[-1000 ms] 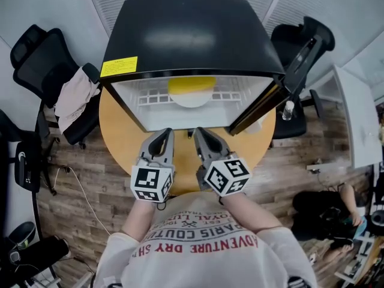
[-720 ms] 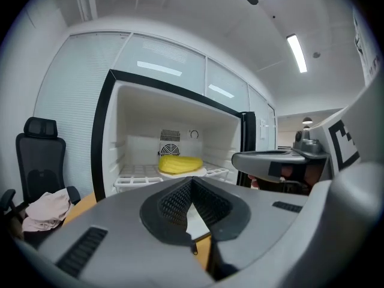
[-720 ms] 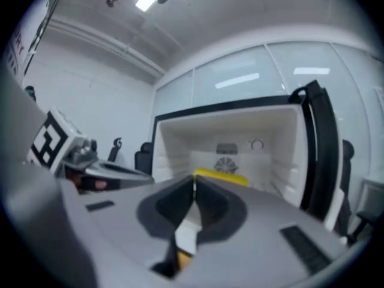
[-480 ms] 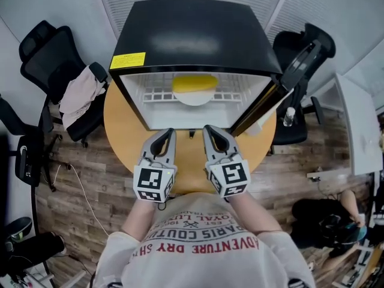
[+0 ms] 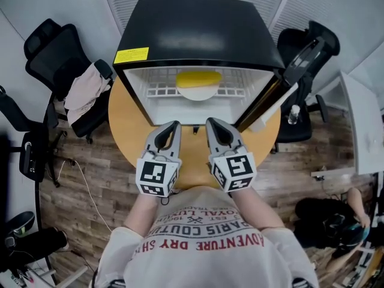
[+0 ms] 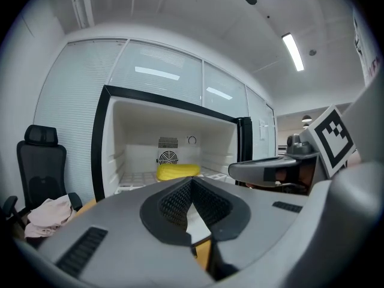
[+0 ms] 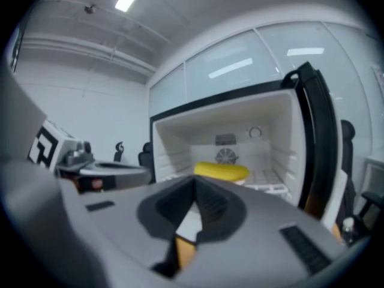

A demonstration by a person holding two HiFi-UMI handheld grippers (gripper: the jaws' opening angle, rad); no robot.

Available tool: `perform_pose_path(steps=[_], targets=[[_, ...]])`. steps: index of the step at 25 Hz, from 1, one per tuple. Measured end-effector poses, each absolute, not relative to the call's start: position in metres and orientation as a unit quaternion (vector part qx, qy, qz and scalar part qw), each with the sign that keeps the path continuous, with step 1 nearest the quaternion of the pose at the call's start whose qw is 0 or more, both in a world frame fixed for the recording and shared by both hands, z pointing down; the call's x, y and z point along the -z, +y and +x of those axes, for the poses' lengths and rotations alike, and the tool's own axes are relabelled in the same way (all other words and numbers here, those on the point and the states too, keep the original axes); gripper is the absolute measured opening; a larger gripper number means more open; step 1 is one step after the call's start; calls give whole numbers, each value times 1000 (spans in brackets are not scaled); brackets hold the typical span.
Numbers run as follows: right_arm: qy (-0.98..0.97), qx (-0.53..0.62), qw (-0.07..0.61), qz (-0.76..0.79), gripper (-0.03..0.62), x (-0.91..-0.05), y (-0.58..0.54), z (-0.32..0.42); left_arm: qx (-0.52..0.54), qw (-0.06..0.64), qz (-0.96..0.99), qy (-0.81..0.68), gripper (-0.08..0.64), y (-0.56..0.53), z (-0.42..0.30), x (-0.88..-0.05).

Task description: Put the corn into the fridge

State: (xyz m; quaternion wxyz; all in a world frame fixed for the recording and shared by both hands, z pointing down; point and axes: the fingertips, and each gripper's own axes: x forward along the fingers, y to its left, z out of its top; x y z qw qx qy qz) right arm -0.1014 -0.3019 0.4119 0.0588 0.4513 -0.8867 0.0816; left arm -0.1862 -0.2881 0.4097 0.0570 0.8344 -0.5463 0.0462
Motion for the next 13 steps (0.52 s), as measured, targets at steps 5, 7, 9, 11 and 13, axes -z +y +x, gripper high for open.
perform_pose_path(steps=[5,7,9,11,13], targets=[[-886,-66,67,454,28,-410,-304,-100,-51,53,829,-555,25,-292,-189,-405],[-886,-63,68,454,29,-410,-305,-100,-51,52,828,-557,25,-293,-190,-404],[-886,-63,68,455,29,-410,-306,-100,-50,52,828,-556,25,-294,-190,-403],[-886,-65,69,455,29,-411,-306,-101,-49,54,829,-554,25,-294,-189,-404],[-886,-67,69,454,28,-413,-305,-101,-48,57,831,-552,25,-293,-188,-406]])
